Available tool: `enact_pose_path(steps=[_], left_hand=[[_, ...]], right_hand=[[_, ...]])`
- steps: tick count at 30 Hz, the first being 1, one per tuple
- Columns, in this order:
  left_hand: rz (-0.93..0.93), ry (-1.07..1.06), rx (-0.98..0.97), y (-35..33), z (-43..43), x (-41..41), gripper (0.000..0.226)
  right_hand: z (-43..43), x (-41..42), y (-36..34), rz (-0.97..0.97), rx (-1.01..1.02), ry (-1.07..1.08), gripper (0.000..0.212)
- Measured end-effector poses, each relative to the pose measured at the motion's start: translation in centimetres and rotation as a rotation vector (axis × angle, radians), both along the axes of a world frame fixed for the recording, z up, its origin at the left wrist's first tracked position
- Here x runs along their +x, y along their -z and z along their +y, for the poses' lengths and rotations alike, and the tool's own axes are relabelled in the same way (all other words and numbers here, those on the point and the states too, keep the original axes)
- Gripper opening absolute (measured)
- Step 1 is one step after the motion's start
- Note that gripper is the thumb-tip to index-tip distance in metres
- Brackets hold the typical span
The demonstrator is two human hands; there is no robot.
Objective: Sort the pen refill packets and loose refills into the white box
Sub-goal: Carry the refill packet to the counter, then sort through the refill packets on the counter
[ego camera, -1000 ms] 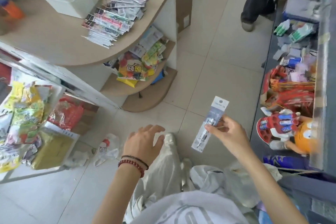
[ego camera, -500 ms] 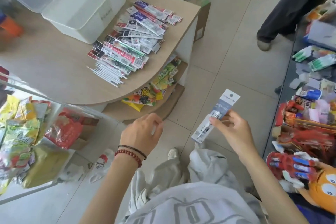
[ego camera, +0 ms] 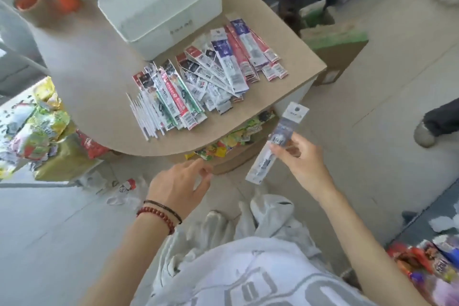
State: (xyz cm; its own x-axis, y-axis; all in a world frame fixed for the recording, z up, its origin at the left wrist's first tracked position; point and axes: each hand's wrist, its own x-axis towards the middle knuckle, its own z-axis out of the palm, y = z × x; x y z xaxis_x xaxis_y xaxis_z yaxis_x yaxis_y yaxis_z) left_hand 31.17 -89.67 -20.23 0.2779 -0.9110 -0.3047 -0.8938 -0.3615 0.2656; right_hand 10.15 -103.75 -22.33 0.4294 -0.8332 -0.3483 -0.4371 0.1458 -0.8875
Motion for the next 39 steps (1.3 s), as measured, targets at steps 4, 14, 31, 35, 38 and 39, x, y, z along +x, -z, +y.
enact_pose_path(steps=[4,14,31,35,38,39], left_hand=[[0.008,-0.104,-0.072,-0.8,-1.2,-1.2,0.014],[-0.049,-0.296,-0.048,-1.0,-2.3,3.8,0.023],[0.101,-0.474,-0.193,1.7,-4.6,12.6,0.022],[0.079,-0.563,-0.213,1.5,-5.3,12.3,0.019],[0.047,-0.617,-0.199,1.4,-6.6,11.5,0.02],[0.033,-0.633,-0.204,1.3,-7.2,11.1,0.02]], right_hand=[[-5.0,1.2,-0.3,-0.005,0.025,-0.149,0.004],[-5.4,11.7,-0.8,0.037,-0.066,-0.415,0.039],[-7.5,21.0,-1.2,0.137,-0.143,-0.388,0.025],[-9.1,21.3,-1.5,0.07,-0.115,-0.381,0.02],[-11.4,21.3,-1.7,0.059,-0.117,-0.433,0.018],[-12.2,21.3,-1.9,0.051,-0.114,-0.457,0.016]])
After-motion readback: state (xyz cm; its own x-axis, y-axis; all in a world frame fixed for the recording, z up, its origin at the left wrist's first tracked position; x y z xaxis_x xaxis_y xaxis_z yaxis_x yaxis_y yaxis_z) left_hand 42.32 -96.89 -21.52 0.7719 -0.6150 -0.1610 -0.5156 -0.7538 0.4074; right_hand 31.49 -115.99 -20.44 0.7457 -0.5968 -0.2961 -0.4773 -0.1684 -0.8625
